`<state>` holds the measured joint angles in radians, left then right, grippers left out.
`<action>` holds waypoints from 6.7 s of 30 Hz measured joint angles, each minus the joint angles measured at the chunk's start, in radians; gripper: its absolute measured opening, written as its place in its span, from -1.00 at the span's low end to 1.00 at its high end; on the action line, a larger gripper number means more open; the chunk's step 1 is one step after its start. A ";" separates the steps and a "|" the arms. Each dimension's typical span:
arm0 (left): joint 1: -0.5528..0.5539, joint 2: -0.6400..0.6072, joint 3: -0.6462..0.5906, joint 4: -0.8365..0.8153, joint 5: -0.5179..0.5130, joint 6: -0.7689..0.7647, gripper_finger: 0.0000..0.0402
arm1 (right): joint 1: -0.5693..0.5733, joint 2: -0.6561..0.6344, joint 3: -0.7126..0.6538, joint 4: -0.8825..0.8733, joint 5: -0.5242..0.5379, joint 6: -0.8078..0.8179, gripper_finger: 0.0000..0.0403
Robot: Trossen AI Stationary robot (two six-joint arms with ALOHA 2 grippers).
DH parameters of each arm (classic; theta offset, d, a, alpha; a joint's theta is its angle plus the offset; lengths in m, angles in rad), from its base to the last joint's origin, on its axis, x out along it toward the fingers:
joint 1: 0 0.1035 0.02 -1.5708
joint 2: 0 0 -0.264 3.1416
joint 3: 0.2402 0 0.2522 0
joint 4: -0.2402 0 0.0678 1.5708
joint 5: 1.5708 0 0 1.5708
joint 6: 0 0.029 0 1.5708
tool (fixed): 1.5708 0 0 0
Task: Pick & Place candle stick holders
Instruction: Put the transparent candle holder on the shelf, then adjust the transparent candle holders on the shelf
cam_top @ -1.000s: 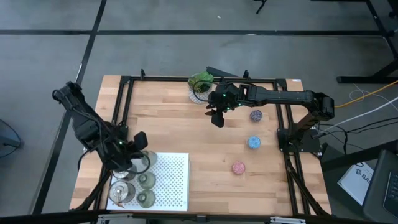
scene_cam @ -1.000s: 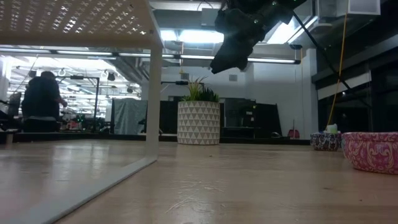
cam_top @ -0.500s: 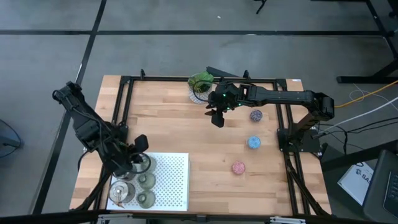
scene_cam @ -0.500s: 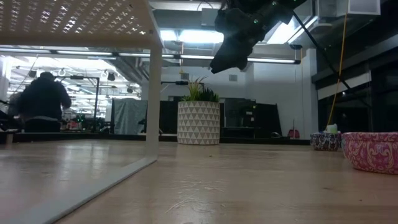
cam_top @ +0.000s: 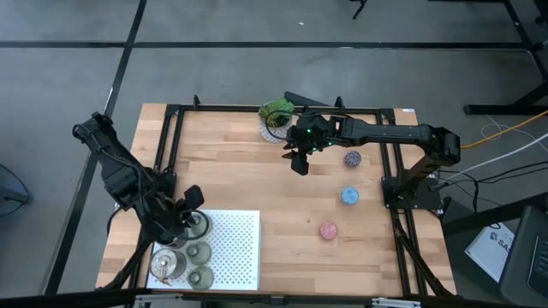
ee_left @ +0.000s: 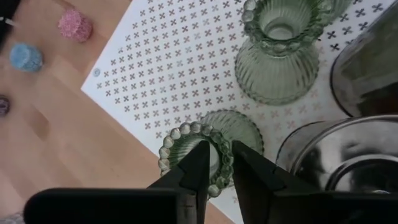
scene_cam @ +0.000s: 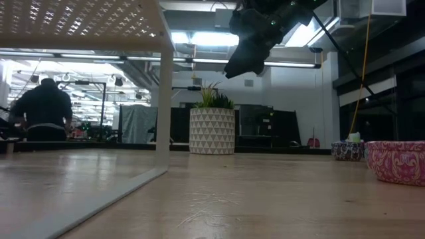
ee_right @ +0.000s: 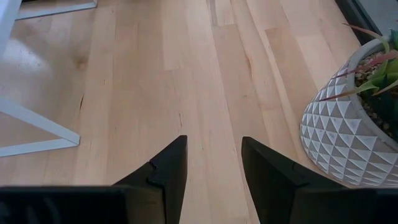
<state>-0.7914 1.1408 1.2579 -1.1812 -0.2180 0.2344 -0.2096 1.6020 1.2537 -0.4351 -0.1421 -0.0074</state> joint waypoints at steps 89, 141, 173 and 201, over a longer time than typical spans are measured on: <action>0.014 -1.105 -0.526 0.490 -0.678 -0.299 -0.95 | 0.498 0.150 0.244 0.255 -0.020 0.022 -0.99; 0.013 -1.106 -0.525 0.490 -0.678 -0.299 -0.96 | 0.686 0.862 0.824 0.644 0.003 -0.081 -1.00; 0.014 -1.105 -0.525 0.490 -0.678 -0.299 -0.97 | 0.645 0.871 0.824 0.663 0.064 -0.032 -1.00; 0.013 -1.105 -0.525 0.490 -0.678 -0.299 -0.96 | 0.610 0.415 0.315 0.743 0.114 -0.062 -1.00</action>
<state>-0.7780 0.0355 0.7330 -0.6916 -0.8961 -0.0650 0.4003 2.0174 1.5690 0.3084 -0.0286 -0.0698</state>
